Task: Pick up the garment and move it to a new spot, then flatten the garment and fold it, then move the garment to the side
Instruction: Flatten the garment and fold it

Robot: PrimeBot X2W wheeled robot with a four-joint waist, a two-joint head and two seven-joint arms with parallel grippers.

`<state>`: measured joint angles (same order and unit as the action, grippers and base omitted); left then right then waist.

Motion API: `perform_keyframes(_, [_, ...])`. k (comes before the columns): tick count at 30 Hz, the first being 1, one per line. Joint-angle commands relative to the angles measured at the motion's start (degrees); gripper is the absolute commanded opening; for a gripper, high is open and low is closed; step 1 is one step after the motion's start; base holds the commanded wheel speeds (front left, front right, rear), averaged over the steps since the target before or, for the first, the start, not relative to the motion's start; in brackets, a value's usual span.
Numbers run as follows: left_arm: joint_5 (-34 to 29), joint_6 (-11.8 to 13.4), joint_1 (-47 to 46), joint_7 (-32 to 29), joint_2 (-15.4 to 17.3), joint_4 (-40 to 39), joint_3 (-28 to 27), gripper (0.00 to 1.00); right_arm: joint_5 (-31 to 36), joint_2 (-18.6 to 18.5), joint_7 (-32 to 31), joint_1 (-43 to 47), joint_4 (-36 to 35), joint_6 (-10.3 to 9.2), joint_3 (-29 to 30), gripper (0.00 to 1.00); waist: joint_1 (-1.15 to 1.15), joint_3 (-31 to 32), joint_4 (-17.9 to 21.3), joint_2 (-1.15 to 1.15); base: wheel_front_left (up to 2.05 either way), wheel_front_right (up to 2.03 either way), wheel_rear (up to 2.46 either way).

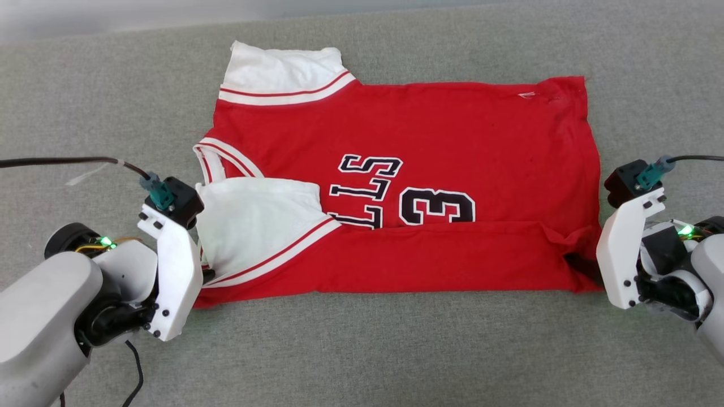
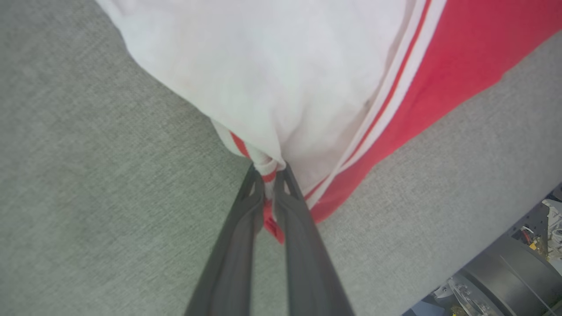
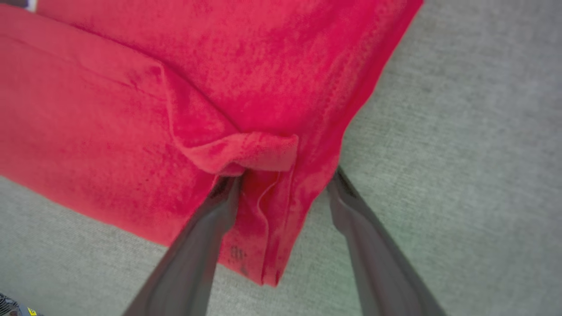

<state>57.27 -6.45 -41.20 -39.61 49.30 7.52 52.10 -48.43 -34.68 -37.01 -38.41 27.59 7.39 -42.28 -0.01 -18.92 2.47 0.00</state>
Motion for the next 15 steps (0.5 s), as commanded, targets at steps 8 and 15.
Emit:
perform_keyframes(8, [1.6, 0.4, 3.3, 1.6, 1.1, -1.0, -0.1, 0.0, -2.2, -4.4, 4.9, 1.4, -4.2, 0.08, -4.3, 0.0, 0.01, 5.6, 0.4, 0.0, 0.0, 0.0, 0.0])
perform_keyframes(15, [3.4, 2.1, 8.6, 2.9, 4.9, -6.6, 0.2, 0.0, -5.5, -12.0, 5.8, 3.9, -12.4, 0.08, -4.5, 0.0, 0.01, 8.9, 0.3, 0.0, 0.0, 0.0, 0.0])
